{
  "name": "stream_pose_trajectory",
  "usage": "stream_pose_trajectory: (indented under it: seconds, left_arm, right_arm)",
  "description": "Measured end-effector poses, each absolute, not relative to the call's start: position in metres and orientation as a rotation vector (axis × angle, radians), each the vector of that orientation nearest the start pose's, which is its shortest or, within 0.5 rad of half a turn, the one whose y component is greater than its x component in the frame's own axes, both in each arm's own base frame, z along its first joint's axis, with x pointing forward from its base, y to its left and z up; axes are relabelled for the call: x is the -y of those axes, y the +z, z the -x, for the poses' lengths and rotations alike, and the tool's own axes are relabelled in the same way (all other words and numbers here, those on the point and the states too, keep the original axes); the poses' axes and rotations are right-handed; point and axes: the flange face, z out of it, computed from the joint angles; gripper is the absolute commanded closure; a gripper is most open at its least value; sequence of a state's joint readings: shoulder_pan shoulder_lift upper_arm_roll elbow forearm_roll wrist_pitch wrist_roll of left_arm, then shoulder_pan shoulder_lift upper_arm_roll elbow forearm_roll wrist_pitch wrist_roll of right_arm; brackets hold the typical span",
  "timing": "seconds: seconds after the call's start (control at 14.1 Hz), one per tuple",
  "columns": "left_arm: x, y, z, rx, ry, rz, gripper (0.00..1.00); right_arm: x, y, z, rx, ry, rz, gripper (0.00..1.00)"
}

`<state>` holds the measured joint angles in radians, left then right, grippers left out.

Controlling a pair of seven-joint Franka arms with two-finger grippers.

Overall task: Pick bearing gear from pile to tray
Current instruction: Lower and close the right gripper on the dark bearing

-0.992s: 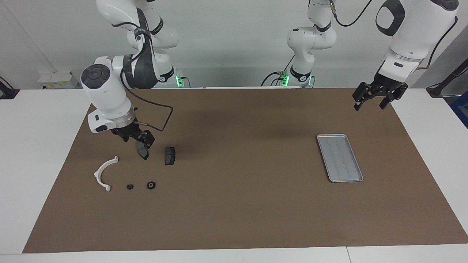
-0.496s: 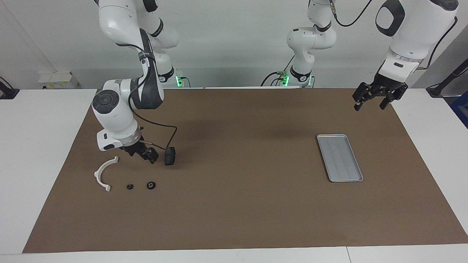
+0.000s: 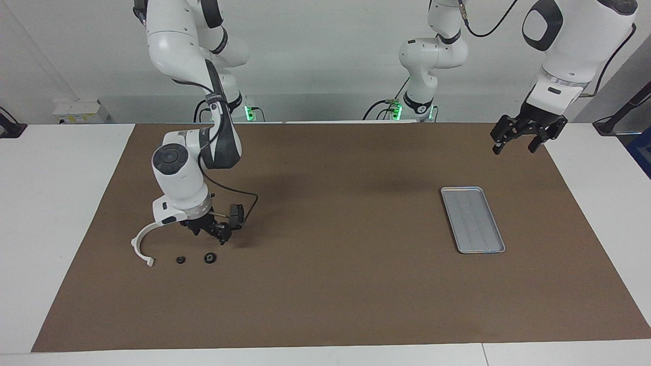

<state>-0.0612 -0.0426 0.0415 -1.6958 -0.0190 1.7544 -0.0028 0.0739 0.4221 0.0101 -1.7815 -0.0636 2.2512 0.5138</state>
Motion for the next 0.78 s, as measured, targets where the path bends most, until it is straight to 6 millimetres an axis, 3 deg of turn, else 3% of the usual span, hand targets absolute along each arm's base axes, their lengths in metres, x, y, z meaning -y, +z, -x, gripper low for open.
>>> stream_pose_trajectory:
  seconds: [0.78]
  left_arm:
    - [0.01, 0.607, -0.559, -0.016, -0.189, 3.158, 0.0]
  right_arm:
    - [-0.046, 0.287, -0.682, -0.702, -0.118, 3.084, 0.08]
